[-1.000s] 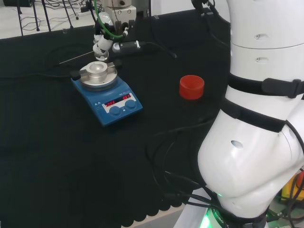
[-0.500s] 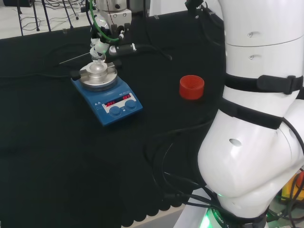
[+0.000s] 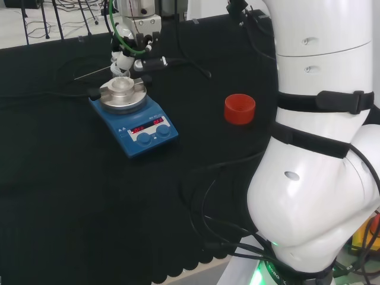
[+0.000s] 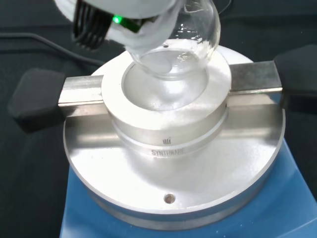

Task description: Place the round-bottom flask on the heater.

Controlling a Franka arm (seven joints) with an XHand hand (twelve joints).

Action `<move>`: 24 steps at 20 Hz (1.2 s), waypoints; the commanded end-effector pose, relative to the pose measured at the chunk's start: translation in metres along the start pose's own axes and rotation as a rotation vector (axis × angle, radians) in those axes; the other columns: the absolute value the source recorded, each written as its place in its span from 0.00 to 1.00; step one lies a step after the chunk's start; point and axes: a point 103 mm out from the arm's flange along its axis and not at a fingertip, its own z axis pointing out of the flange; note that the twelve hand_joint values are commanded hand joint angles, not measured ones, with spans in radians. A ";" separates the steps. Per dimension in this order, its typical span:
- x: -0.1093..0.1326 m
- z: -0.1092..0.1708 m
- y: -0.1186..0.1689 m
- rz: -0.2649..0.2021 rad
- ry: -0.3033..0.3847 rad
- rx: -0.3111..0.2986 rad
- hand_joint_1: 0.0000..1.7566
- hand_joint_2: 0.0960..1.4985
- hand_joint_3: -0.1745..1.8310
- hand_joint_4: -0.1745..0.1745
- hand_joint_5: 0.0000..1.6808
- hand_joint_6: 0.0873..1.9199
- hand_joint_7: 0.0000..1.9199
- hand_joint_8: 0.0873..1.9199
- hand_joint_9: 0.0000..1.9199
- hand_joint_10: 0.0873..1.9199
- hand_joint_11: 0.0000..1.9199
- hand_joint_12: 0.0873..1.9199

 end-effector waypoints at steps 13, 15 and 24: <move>-0.004 0.012 0.006 0.003 -0.009 0.021 0.61 0.44 0.49 0.88 0.61 0.59 0.21 0.29 0.31 0.29 0.16 0.67; -0.004 0.013 0.006 0.005 -0.012 0.024 0.61 0.44 0.49 0.88 0.61 0.59 0.21 0.29 0.31 0.29 0.16 0.67; -0.010 0.017 0.009 -0.002 0.017 0.035 0.61 0.43 0.49 0.88 0.61 0.59 0.21 0.29 0.31 0.30 0.16 0.67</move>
